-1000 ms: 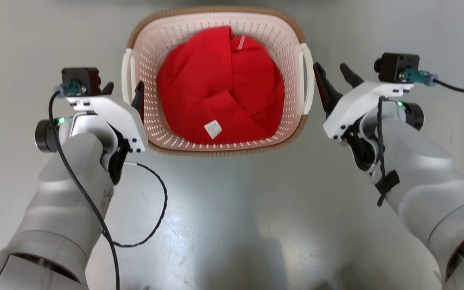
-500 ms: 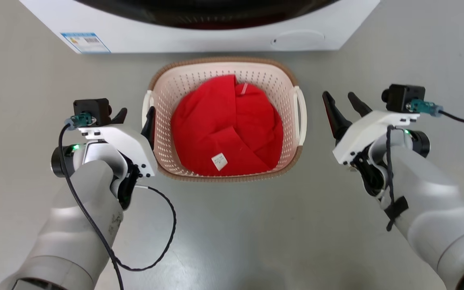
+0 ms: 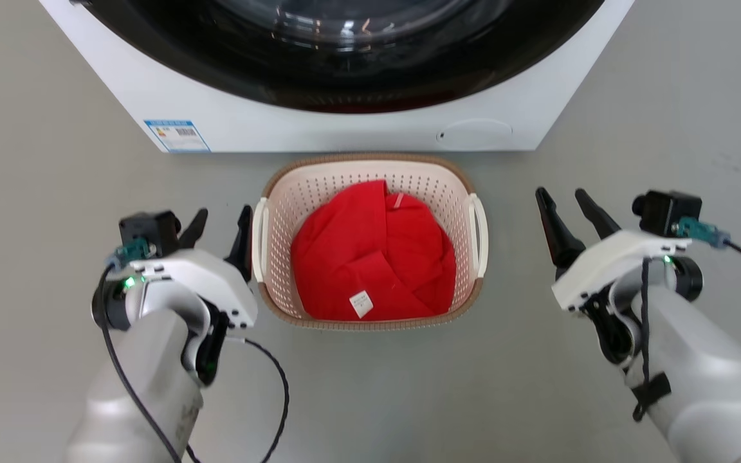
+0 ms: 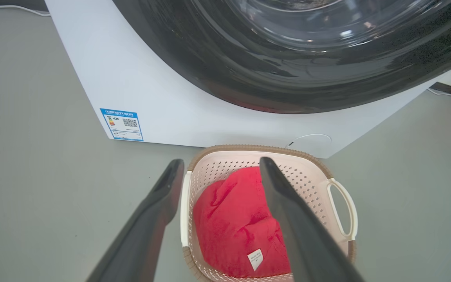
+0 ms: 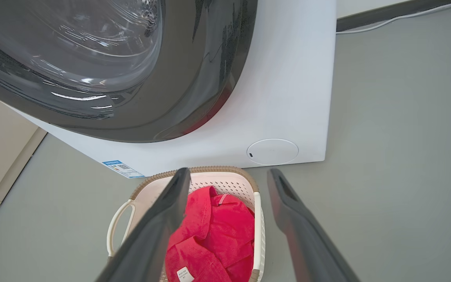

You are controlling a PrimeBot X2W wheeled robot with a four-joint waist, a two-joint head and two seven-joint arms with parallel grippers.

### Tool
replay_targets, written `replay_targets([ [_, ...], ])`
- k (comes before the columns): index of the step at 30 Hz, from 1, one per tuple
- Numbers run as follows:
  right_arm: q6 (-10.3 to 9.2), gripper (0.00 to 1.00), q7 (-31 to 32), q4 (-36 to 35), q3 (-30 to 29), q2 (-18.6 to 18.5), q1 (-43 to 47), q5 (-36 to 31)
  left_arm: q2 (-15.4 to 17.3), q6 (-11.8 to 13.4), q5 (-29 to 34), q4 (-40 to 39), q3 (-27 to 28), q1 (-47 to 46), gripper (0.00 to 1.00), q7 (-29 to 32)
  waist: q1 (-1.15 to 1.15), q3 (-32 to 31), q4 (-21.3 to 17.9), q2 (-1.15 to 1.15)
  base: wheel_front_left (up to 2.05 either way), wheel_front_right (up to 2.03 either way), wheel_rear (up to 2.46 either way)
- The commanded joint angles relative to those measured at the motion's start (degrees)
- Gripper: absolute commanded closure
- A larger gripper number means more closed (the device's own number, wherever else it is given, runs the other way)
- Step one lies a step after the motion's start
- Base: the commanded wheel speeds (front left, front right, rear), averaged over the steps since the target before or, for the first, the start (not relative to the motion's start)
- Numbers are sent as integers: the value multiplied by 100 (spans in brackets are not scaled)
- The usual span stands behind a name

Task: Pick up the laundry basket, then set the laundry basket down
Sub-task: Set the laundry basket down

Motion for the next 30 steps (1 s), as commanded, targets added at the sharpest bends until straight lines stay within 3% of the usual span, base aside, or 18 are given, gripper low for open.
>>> replay_targets([
  [1, 41, 0, -77, -196, -116, -3, 317, -184, 168, 47, 103, -214, 227, 146, 0, -60, 0, -147, 16, 0, 0, 0, 0],
  [14, 41, 0, -78, -1435, -1620, 283, 1779, -1430, 44, 7, 750, -1024, 963, 1274, 0, -61, 0, -923, 32, 0, 0, 0, 0],
  [30, 41, 0, -78, -2459, -2264, 400, 2897, -2151, -249, 14, 1471, -2140, 1639, 2464, 0, -61, 0, -1572, 45, 0, 0, 0, 0],
])
